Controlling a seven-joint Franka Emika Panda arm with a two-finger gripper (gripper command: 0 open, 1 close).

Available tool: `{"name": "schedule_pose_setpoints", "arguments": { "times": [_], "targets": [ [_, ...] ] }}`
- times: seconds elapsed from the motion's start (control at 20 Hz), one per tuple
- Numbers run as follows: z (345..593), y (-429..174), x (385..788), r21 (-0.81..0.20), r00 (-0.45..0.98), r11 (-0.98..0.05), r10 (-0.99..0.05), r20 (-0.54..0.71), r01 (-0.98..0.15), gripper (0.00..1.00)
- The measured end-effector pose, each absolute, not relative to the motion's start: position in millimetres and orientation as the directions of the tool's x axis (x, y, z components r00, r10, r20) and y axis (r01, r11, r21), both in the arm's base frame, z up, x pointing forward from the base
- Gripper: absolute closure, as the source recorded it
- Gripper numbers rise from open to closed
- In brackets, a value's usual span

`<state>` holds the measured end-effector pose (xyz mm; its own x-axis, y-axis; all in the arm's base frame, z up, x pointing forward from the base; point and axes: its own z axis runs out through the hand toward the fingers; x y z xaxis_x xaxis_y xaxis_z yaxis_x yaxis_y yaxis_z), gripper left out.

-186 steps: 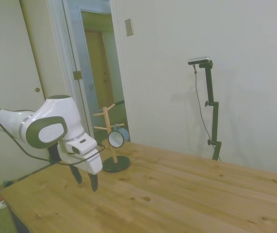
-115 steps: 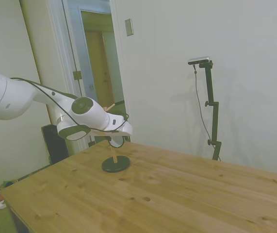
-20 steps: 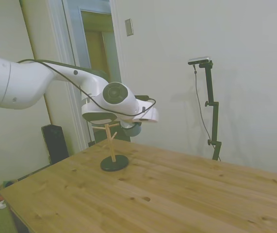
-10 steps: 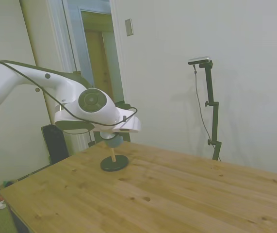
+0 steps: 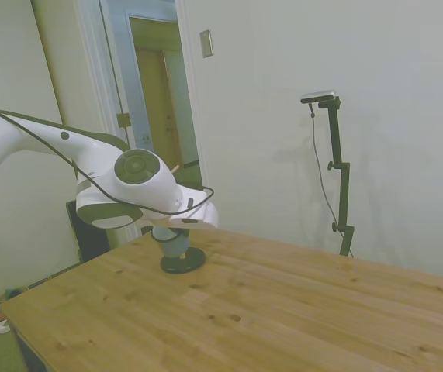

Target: Unload the mug

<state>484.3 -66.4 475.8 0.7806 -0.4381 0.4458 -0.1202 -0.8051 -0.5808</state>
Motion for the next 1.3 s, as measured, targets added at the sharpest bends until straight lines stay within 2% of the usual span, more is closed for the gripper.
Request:
{"name": "schedule_pose_setpoints", "arguments": {
  "times": [0.5,0.7,0.95,1.15,1.2,1.3],
  "targets": [
    [465.9,-59.1,494.1,-0.526,0.834,-0.824,-0.431,0.344,-0.209,1.0],
    [448.8,-57.3,515.4,-0.513,0.857,-0.821,-0.434,0.277,-0.25,1.0],
    [434.1,-54.2,519.9,-0.502,0.879,-0.819,-0.428,0.209,-0.279,1.0],
    [438.7,-58.2,517.2,-0.509,0.87,-0.816,-0.437,0.23,-0.275,1.0],
    [454.8,-59.4,501.2,-0.524,0.855,-0.82,-0.427,0.294,-0.229,1.0],
    [452.0,-59.4,500.1,-0.522,0.86,-0.821,-0.423,0.286,-0.23,1.0]
  ]
}}
